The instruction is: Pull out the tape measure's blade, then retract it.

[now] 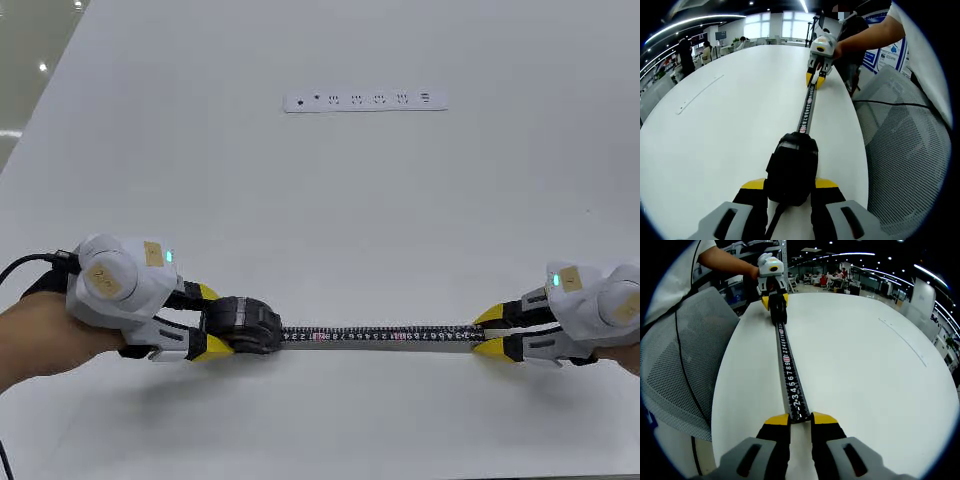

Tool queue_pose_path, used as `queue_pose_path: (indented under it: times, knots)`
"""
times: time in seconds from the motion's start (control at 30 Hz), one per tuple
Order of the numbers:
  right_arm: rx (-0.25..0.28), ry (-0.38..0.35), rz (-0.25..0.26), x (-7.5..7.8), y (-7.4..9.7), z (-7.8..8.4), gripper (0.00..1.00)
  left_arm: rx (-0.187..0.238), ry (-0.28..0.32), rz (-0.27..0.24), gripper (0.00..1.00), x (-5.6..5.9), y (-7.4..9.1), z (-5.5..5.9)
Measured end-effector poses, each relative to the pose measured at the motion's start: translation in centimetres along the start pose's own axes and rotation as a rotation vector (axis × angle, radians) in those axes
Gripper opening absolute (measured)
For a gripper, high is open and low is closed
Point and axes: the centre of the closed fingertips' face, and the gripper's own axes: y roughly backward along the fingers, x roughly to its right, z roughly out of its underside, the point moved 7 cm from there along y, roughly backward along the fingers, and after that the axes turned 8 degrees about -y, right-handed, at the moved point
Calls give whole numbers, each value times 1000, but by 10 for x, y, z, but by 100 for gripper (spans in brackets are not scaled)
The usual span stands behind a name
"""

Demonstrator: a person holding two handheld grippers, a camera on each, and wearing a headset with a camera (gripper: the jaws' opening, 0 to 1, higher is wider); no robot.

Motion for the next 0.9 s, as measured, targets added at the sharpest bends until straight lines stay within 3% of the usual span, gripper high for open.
queue_pose_path:
  times: [0.57, 0.9]
  knots:
    - [-7, 16, -10, 0, 1, 1, 14, -11, 21, 5, 31, 0, -1, -1]
    - [-11, 26, 0, -1, 2, 1, 25, -9, 10, 5, 35, 1, -5, -1]
